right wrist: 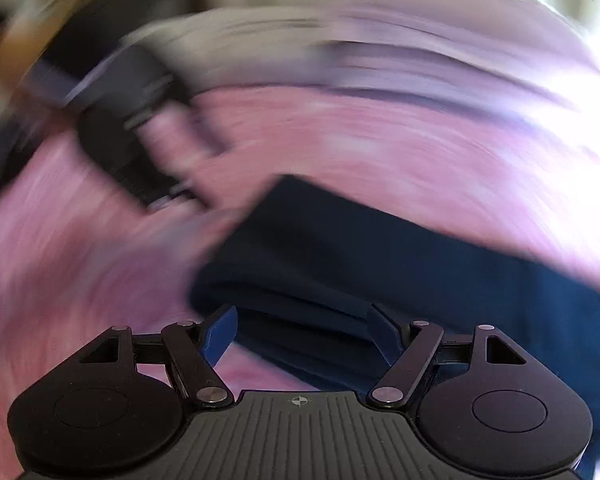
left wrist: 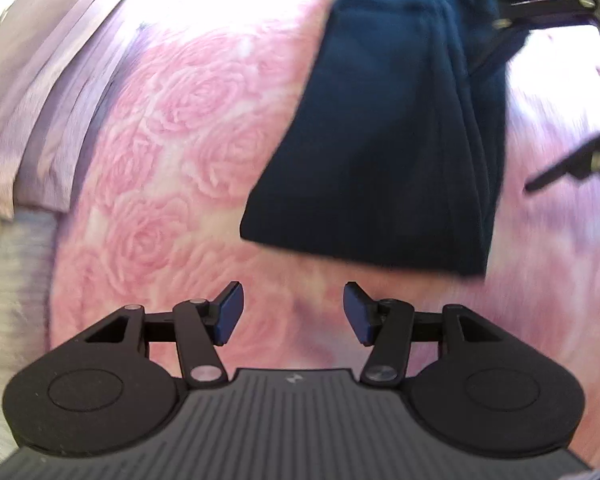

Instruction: Fold clothes

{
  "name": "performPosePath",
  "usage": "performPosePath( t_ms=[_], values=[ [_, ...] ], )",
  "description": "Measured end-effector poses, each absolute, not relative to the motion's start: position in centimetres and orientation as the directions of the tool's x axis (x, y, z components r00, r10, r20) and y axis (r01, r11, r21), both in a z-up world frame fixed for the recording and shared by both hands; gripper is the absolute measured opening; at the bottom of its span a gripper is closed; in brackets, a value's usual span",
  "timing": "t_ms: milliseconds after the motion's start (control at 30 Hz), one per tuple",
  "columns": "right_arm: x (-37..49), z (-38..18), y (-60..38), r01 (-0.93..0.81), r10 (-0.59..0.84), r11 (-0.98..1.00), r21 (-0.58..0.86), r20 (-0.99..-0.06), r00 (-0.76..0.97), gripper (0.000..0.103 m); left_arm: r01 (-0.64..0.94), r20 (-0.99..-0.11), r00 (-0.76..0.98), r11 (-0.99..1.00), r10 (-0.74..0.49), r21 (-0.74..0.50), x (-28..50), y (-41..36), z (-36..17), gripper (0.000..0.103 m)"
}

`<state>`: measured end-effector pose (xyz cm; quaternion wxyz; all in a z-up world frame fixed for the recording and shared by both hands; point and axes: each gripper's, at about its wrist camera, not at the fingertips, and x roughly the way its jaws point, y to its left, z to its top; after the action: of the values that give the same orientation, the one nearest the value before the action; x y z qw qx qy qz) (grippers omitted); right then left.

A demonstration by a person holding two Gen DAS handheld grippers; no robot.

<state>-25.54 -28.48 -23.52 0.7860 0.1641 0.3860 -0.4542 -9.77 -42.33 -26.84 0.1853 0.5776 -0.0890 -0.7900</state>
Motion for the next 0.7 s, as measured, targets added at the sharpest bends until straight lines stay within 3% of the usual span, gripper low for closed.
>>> performPosePath(
  t_ms=[133,300,333,433,533,700],
  values=[
    [-19.1,-26.2,-28.3,0.642,-0.581,0.709,-0.293,-0.759,0.294,0.075,0.059,-0.857,-0.302,-0.905,-0.418,0.421,-8.4,-40.9,-27.8,0.067],
    [-17.8,-28.6,-29.4,0.606,-0.572,0.718,-0.344,-0.787,0.231,0.074,-0.072,-0.826,-0.349,-0.866,-0.443,0.495,-7.7,-40.0,-29.3,0.068],
    [-18.2,-28.6,-29.4,0.622,-0.574,0.705,-0.341,-0.789,0.219,0.055,-0.100,-0.817,-0.364,-0.853,-0.448,0.513,-7.7,-39.8,-29.6,0.068],
    [-19.2,-28.5,-29.0,0.647,-0.583,0.682,-0.340,-0.788,0.200,0.046,-0.226,-0.786,-0.421,-0.787,-0.453,0.574,-7.6,-39.2,-31.0,0.071],
    [-19.8,-27.6,-29.1,0.684,-0.578,0.666,-0.299,-0.786,0.218,0.038,-0.339,-0.742,-0.490,-0.684,-0.458,0.646,-7.9,-38.9,-32.5,0.073],
    [-20.6,-25.7,-29.0,0.729,-0.581,0.637,-0.250,-0.777,0.242,0.036,-0.411,-0.670,-0.593,-0.548,-0.446,0.729,-9.4,-40.0,-33.7,0.073]
  ],
)
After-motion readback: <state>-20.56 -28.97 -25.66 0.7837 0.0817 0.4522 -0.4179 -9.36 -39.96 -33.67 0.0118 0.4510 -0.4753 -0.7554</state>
